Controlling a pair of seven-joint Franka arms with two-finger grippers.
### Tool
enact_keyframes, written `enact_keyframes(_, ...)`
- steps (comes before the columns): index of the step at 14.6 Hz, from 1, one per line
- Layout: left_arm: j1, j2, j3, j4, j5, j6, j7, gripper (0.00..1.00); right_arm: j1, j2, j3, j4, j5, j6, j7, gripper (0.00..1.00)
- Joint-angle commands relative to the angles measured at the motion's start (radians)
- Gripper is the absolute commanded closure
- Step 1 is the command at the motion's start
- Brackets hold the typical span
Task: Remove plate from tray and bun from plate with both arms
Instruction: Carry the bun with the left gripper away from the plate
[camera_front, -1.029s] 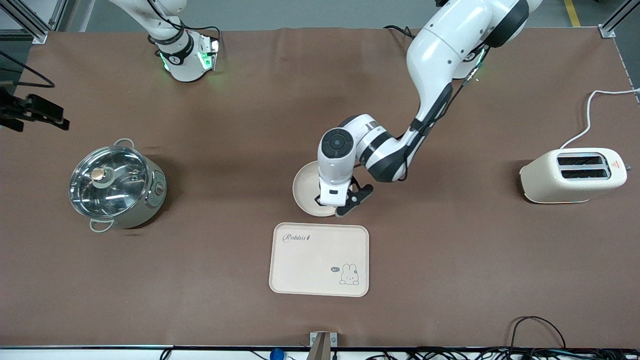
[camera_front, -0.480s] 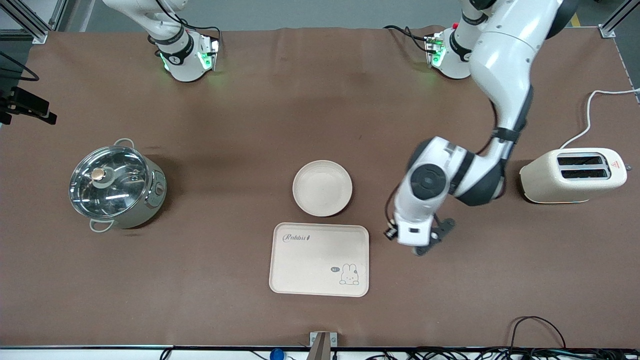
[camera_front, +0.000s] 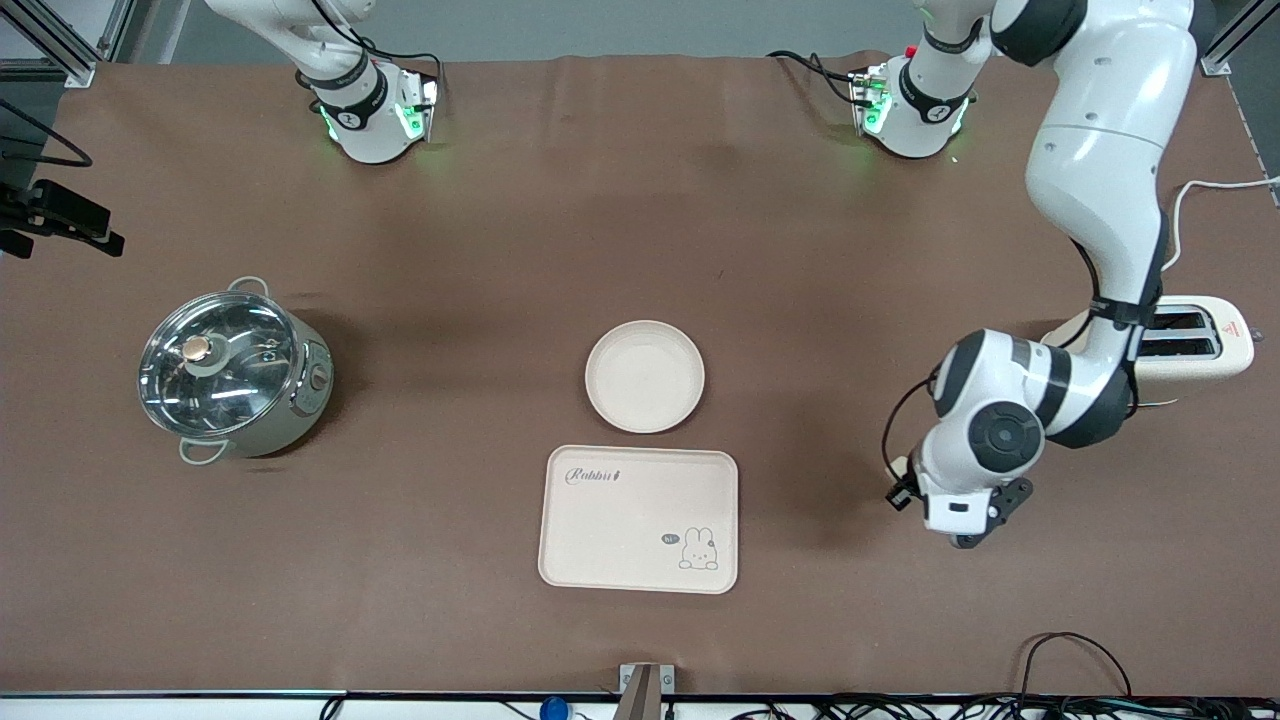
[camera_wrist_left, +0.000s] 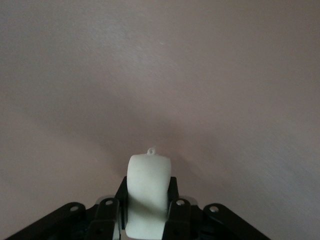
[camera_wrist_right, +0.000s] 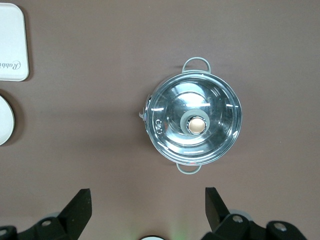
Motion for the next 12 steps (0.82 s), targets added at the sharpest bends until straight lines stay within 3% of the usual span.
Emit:
enact_keyframes(1,0.001,0.023,-0.01,0.0,0.027,0.011,-0.008,0.48,-0.016,-0.006,0.01,-0.022,-0.003,0.02,-0.008,0.0)
enact_keyframes(2,0.004,0.029,-0.008,0.0,0.027,0.011,-0.007,0.37,-0.016,-0.008,0.01,-0.017,-0.006,0.022,-0.012,0.0)
enact_keyframes(4,0.016,0.028,-0.008,0.0,0.026,0.015,-0.016,0.0,-0.009,-0.008,0.011,-0.02,-0.024,0.019,-0.017,0.0)
enact_keyframes(7,0.033,-0.009,-0.02,0.006,0.02,0.006,-0.016,0.0,-0.005,-0.006,0.014,-0.022,-0.026,0.019,-0.017,0.0)
enact_keyframes(12,0.039,-0.208,-0.053,0.012,0.014,-0.147,0.137,0.0,0.006,0.0,0.016,-0.014,-0.041,0.08,-0.015,0.0)
